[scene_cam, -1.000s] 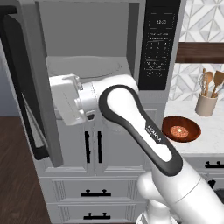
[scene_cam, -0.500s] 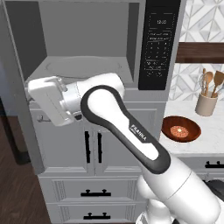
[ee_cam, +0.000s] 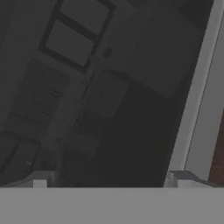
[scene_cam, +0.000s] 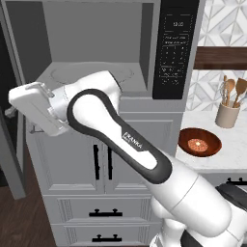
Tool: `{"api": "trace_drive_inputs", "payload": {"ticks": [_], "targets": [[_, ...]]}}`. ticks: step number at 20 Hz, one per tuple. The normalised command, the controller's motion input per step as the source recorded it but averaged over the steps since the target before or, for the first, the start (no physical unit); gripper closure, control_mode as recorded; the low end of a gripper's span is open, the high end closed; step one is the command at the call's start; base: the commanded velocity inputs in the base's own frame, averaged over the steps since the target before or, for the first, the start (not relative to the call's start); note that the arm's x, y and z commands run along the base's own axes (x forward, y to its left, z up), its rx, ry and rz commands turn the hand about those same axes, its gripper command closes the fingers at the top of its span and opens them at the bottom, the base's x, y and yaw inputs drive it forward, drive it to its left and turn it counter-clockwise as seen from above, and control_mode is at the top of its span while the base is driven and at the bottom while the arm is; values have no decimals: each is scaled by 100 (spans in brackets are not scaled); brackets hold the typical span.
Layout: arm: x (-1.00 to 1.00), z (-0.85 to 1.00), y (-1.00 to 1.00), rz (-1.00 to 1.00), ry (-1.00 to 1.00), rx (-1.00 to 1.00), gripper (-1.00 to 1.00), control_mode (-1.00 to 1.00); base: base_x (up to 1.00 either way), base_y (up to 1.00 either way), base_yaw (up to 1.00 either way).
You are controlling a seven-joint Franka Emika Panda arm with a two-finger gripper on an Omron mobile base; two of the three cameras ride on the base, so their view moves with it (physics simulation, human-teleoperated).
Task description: Open the microwave, place the bowl with waffle inside the microwave, then close the microwave door and turn it on.
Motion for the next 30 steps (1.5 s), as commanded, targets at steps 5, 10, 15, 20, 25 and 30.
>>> {"api": "trace_drive_inputs", "payload": {"ticks": [5,10,15,20,25,30], "targets": [[6,0,-80,-1,-5,0,-100,-100,0,0,0],[7,0,-100,-6,-7,4,-100,-100,0,0,0],[6,0,-100,-7,-1,22,-100,-100,0,0,0],[3,-26,-100,-7,0,24,-100,-100,0,0,0],[3,-41,-100,-24,1,-4,-100,-100,0,0,0],[0,-26,-100,-34,11,-34,-100,-100,0,0,0]]}}
